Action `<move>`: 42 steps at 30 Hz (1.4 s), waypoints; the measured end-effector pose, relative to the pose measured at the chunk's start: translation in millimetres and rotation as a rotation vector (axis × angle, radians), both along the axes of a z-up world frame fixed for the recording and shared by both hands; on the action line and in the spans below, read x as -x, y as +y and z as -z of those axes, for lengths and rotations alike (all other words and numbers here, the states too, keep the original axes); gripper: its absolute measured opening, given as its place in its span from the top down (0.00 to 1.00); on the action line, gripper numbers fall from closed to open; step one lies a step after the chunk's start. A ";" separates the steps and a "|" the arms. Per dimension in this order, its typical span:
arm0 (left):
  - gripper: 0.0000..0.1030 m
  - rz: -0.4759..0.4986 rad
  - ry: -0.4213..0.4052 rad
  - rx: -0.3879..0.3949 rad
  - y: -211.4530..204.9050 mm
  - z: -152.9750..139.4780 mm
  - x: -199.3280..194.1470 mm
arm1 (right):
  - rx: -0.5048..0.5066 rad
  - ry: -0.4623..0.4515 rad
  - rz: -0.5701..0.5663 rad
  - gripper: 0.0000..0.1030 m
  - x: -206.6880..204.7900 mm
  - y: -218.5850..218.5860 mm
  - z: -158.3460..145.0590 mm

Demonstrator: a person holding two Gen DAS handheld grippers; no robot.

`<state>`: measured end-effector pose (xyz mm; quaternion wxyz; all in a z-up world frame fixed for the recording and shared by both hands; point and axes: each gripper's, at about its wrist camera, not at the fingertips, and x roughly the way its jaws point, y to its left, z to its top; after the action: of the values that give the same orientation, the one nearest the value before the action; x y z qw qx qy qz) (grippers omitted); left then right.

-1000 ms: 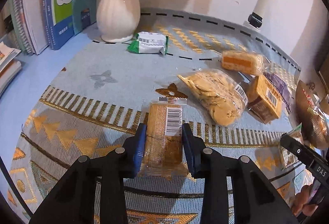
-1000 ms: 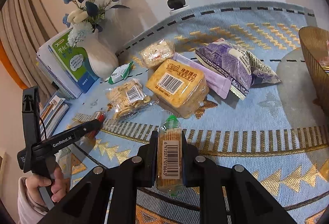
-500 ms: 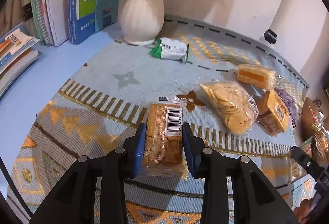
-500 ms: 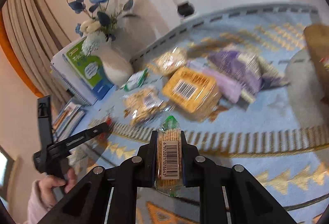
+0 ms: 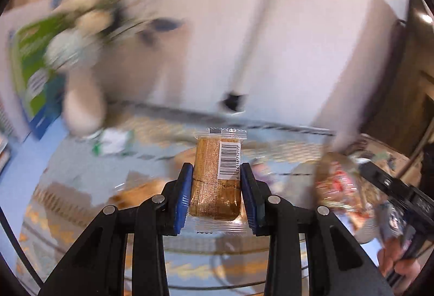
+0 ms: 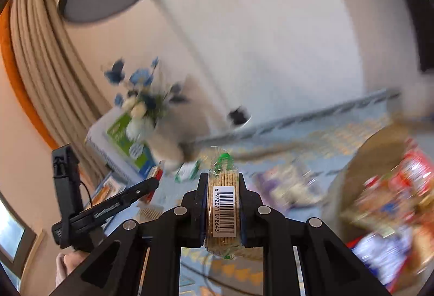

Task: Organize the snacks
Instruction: 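Carry both bars over the glass bowl and open both grippers to drop them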

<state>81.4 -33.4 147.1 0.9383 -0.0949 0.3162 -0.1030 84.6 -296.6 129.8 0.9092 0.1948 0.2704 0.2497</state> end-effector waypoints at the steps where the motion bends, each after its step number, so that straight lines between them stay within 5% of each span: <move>1: 0.69 0.026 -0.008 0.002 -12.0 -3.9 0.1 | 0.001 0.002 0.014 0.84 -2.1 -11.7 -3.3; 8: 0.69 0.216 -0.015 -0.002 -117.1 -11.8 -17.4 | 0.045 0.071 0.154 0.84 -25.4 -102.7 -4.1; 18: 0.66 0.401 0.053 -0.032 -232.3 16.2 -48.2 | 0.103 0.207 0.316 0.84 -42.2 -195.3 22.1; 20: 0.49 0.415 0.079 -0.052 -244.7 23.5 -55.2 | 0.105 0.241 0.306 0.72 -45.3 -202.3 29.2; 21: 0.28 0.421 0.097 -0.080 -251.4 28.2 -58.1 | 0.113 0.267 0.306 0.40 -48.0 -205.3 33.1; 22: 0.17 0.414 0.099 -0.102 -253.9 30.8 -57.4 | 0.129 0.274 0.321 0.09 -48.2 -206.8 35.3; 23: 0.05 0.394 0.090 -0.130 -255.8 33.4 -56.6 | 0.149 0.263 0.345 0.03 -45.5 -207.5 35.9; 27: 0.04 0.357 0.097 -0.179 -252.1 41.0 -56.7 | 0.191 0.243 0.368 0.03 -37.7 -204.6 37.1; 42: 0.04 0.286 0.117 -0.174 -190.1 26.2 -54.4 | 0.240 0.196 0.350 0.03 -15.7 -140.8 18.7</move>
<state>135.8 -223.5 120.9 0.8987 0.0268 0.3884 -0.2018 100.3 -437.4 111.1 0.9246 0.1527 0.3473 0.0340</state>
